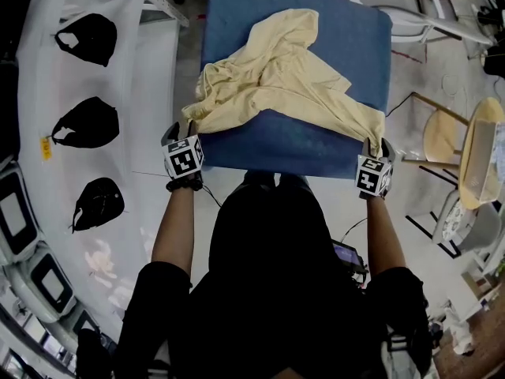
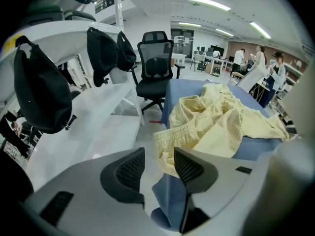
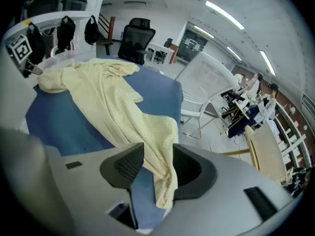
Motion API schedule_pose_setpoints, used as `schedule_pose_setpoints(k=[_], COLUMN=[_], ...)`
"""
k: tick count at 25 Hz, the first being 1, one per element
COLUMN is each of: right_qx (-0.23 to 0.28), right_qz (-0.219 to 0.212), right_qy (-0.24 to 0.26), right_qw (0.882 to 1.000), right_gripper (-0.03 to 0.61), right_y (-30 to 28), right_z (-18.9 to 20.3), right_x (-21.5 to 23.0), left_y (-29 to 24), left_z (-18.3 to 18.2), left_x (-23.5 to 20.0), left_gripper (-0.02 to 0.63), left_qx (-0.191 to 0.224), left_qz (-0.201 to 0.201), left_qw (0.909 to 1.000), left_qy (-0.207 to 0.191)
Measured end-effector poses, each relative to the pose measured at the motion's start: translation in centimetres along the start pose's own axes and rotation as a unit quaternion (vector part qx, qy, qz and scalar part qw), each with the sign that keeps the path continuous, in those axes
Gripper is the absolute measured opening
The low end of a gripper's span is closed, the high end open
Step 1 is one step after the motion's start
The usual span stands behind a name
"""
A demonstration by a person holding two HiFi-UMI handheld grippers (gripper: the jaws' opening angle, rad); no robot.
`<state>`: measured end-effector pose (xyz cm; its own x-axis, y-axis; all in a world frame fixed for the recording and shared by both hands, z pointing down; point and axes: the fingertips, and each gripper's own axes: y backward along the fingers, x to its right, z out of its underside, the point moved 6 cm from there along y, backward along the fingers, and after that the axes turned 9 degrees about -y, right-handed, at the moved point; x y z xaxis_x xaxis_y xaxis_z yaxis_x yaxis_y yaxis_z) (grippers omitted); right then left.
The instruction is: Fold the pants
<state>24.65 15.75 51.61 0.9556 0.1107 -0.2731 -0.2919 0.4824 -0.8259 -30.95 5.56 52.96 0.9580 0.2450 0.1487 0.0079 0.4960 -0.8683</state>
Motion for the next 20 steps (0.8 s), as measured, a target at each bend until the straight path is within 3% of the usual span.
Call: schedule_pose_setpoints(k=[3,6,9,11,17,20], right_qx=[0.044,0.061,0.05,0.031,-0.009,-0.01], right_qz=[-0.053,-0.118,-0.16,-0.173,-0.174,-0.186], right_qy=[0.048,0.125,0.185,0.204,0.241,0.239], right_qw=[0.996,0.983,0.968,0.963,0.955,0.953], right_gripper=[0.187,0.187,0.187,0.187,0.207,0.209], right_y=[0.8,0.2,-1.2,-2.3,-4.0,-4.1], right_z=[-2.8,-4.9,-5.7,-5.6,-4.3,-4.2], right_x=[-3.6,-8.5,-12.5,-13.6,-12.0,-12.0], left_y=[2.3,3.4,1.5,-0.1,-2.3,-3.0], left_z=[-1.2,-3.1,-3.4,-3.6,-4.6,-4.9], left_x=[-0.6,2.6,6.0,6.9,8.9,10.1], left_gripper=[0.21,0.209,0.211,0.214,0.238,0.241], left_qx=[0.049,0.1,0.086,0.063,0.04,0.037], left_qz=[-0.024,0.045,0.127,0.154,0.194,0.208], left_qw=[0.998,0.9825,0.9554,0.9436,0.9045,0.8917], left_qy=[-0.033,-0.151,-0.252,-0.286,-0.378,-0.4])
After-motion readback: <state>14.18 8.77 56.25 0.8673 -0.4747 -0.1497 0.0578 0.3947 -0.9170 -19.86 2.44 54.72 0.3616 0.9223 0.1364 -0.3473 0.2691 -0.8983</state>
